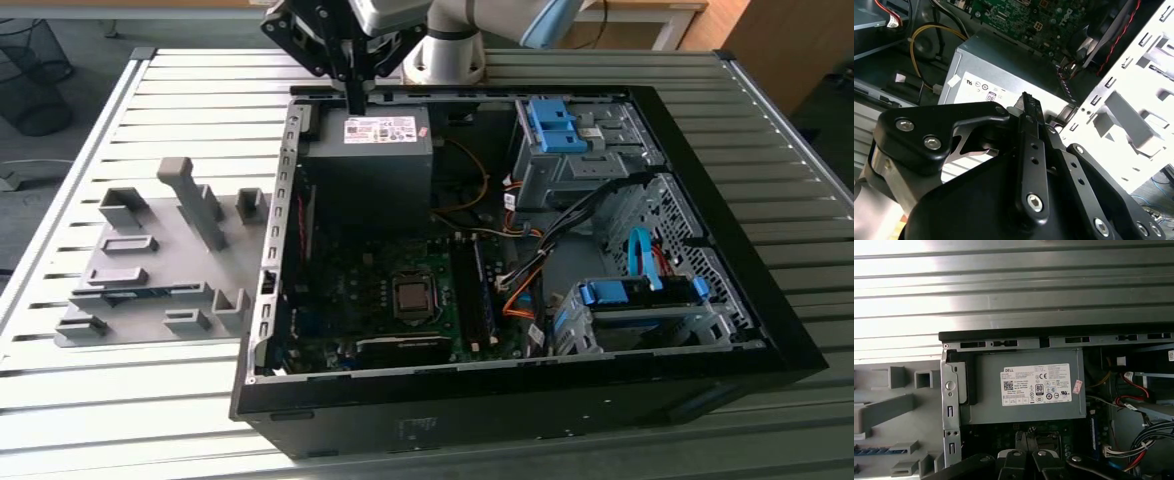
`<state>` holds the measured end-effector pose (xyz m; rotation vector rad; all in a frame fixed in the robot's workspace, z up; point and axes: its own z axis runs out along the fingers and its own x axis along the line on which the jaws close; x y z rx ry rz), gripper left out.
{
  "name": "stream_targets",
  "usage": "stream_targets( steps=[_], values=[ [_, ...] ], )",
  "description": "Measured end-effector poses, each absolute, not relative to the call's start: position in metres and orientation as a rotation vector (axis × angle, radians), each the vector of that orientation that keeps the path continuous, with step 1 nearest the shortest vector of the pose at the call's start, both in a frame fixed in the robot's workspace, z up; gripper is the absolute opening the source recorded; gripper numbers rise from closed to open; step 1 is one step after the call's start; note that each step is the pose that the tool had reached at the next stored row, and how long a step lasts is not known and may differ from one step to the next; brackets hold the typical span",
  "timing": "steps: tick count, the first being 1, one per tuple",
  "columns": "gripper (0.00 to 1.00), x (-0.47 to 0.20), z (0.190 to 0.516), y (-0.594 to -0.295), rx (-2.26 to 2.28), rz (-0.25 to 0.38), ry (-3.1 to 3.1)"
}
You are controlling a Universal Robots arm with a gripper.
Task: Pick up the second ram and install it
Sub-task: 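Reach for the second ram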
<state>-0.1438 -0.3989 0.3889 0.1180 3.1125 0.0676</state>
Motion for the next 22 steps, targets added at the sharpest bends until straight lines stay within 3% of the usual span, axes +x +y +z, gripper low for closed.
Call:
stream_targets(
  steps=[22],
  values=[
    [0.11,-0.1495,0.3885,-0.3989,0.118,0.068,3.112]
  ],
)
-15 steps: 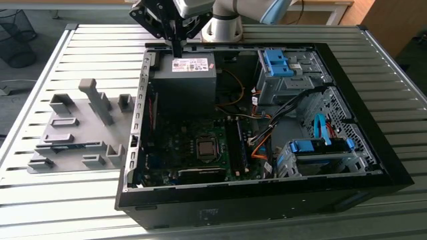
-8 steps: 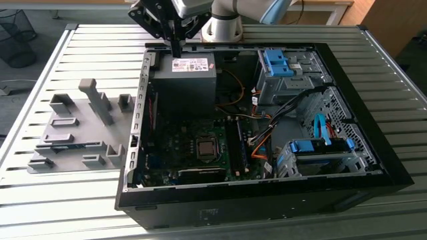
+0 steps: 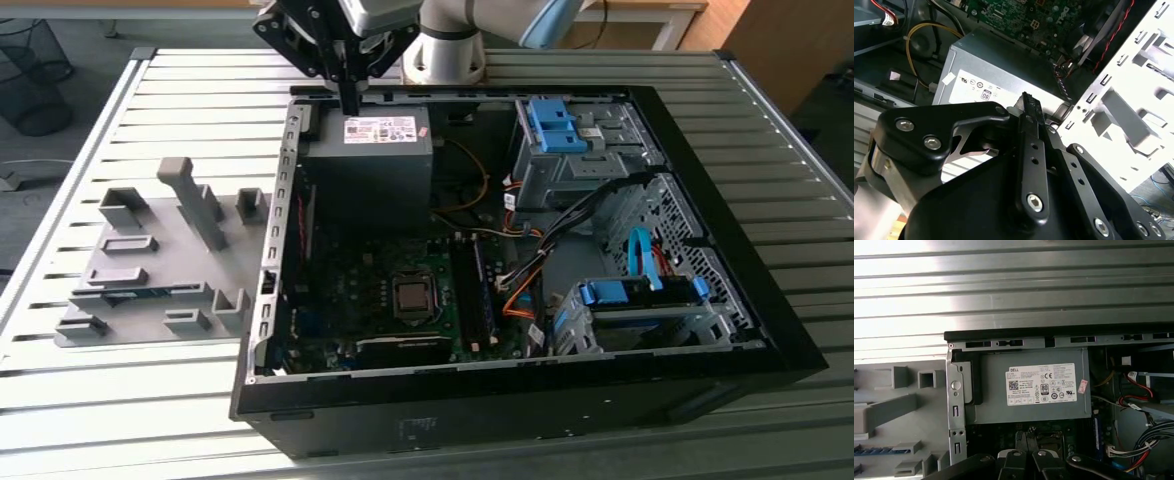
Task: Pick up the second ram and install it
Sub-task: 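Reach for the second ram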
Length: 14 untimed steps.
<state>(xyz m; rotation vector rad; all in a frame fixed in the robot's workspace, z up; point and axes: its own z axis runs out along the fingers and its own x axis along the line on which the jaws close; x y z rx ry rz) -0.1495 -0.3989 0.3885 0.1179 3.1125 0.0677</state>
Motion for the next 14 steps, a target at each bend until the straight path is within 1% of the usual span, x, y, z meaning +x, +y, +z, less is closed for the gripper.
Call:
stream_targets(
  steps=[14],
  values=[
    [0.11,-0.1556,0.3882,-0.3989,0.118,0.068,3.112]
  ],
)
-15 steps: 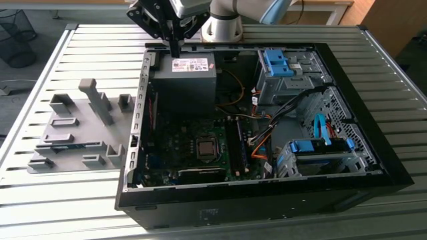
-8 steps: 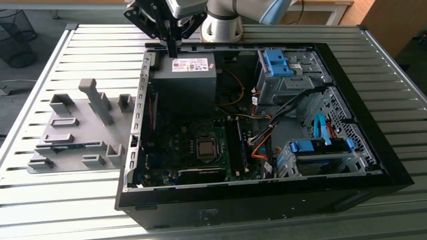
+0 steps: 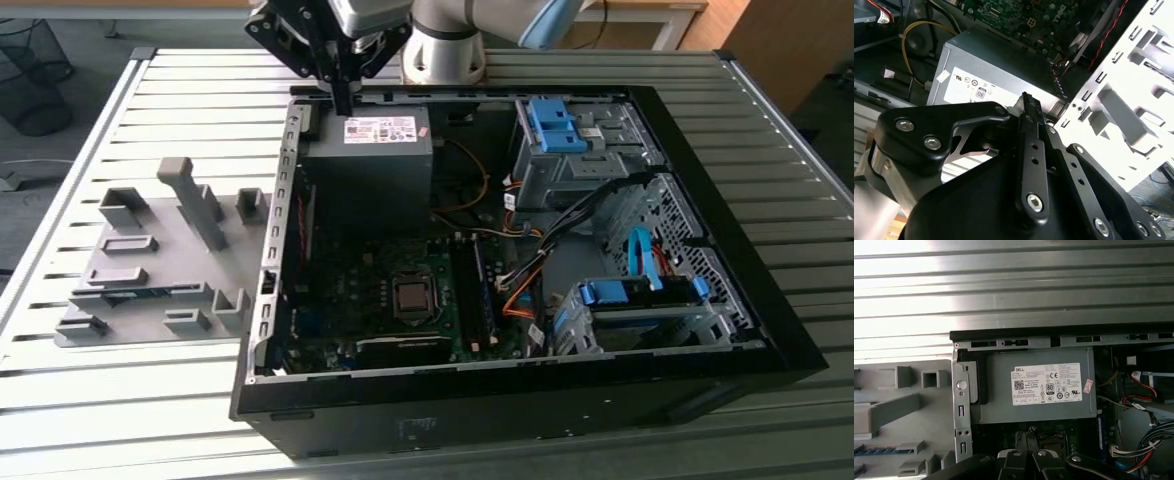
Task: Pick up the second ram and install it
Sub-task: 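Reach for the second ram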
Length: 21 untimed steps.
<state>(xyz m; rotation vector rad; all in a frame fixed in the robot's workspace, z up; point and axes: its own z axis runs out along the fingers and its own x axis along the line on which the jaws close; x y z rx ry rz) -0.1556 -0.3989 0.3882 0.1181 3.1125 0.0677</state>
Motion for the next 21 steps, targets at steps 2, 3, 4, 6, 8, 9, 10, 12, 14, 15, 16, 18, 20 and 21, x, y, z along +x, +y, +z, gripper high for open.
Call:
stream_targets(
  steps=[2,3,4,6,8,9,10,12,14,15,16,18,20,21],
  values=[
    [0.11,-0.1562,0.3881,-0.3989,0.118,0.068,3.113],
    [0.11,-0.1565,0.3881,-0.3989,0.118,0.068,3.112],
    [0.11,-0.1567,0.3880,-0.3989,0.118,0.068,3.113],
    [0.11,-0.1572,0.3879,-0.3989,0.118,0.068,3.113],
    [0.11,-0.1577,0.3879,-0.3989,0.118,0.068,3.112],
    [0.11,-0.1580,0.3878,-0.3989,0.118,0.068,3.112],
    [0.11,-0.1582,0.3878,-0.3989,0.118,0.068,3.112],
    [0.11,-0.1585,0.3878,-0.3989,0.118,0.068,3.112],
    [0.11,-0.1589,0.3877,-0.3989,0.118,0.068,3.113],
    [0.11,-0.1591,0.3877,-0.3989,0.118,0.068,3.113],
    [0.11,-0.1592,0.3876,-0.3989,0.118,0.068,3.113],
    [0.11,-0.1596,0.3876,-0.3989,0.118,0.068,3.112],
    [0.11,-0.1600,0.3875,-0.3989,0.118,0.068,3.113],
    [0.11,-0.1602,0.3874,-0.3989,0.118,0.068,3.113]
  ],
)
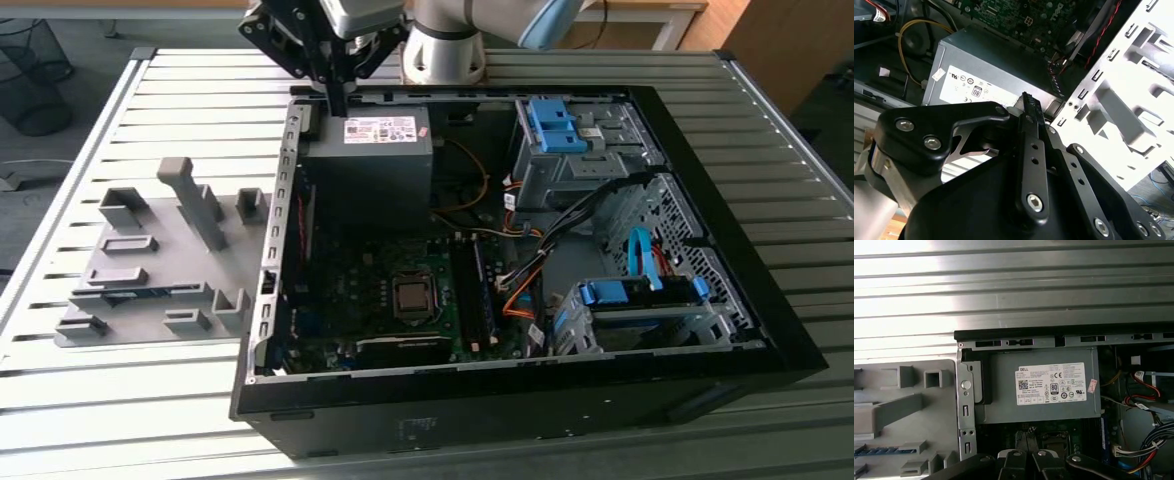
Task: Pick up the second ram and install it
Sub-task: 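Reach for the second ram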
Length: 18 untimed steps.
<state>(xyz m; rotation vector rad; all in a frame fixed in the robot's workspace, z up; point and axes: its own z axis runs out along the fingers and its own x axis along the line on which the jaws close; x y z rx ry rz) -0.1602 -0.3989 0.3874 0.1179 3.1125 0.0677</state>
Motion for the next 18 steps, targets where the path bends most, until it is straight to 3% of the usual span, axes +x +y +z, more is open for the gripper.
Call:
stream_targets(
  steps=[18],
  values=[
    [0.11,-0.1638,0.3868,-0.3989,0.118,0.068,3.113]
  ],
)
